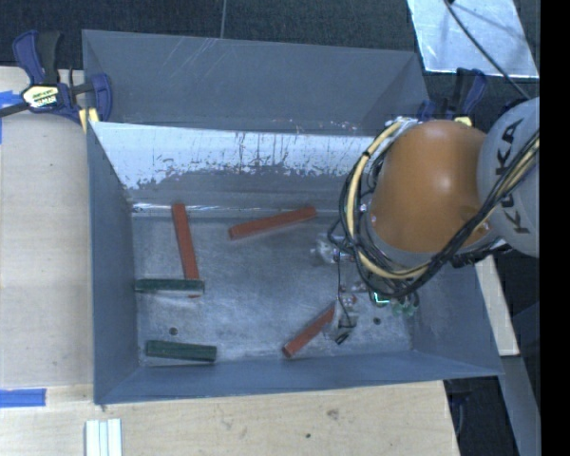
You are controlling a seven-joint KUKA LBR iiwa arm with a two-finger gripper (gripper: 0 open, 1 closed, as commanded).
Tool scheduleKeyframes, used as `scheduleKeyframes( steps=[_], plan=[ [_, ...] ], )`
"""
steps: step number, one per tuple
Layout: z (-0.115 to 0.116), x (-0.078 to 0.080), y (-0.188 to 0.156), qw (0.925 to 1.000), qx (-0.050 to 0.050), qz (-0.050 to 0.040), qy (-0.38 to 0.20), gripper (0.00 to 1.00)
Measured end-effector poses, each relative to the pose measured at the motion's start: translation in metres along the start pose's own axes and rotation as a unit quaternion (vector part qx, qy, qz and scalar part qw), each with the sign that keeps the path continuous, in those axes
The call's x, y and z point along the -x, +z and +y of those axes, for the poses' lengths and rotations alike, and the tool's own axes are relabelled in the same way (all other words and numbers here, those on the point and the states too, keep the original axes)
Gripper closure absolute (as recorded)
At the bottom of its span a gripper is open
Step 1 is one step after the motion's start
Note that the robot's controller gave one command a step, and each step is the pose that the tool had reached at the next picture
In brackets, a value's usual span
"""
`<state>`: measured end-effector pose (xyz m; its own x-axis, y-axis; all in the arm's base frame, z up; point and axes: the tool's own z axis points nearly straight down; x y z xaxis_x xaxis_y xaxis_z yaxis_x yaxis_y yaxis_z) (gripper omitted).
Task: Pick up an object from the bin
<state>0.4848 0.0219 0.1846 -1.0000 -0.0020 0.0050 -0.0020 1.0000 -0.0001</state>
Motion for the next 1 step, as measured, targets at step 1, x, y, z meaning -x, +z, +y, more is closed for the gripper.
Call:
scheduleKeyframes(
  steps=[1],
  plan=[
    [-0.0302,0.0178,0.1187,0.9983,-0.001,-0.001,-0.058,0.0]
  ],
)
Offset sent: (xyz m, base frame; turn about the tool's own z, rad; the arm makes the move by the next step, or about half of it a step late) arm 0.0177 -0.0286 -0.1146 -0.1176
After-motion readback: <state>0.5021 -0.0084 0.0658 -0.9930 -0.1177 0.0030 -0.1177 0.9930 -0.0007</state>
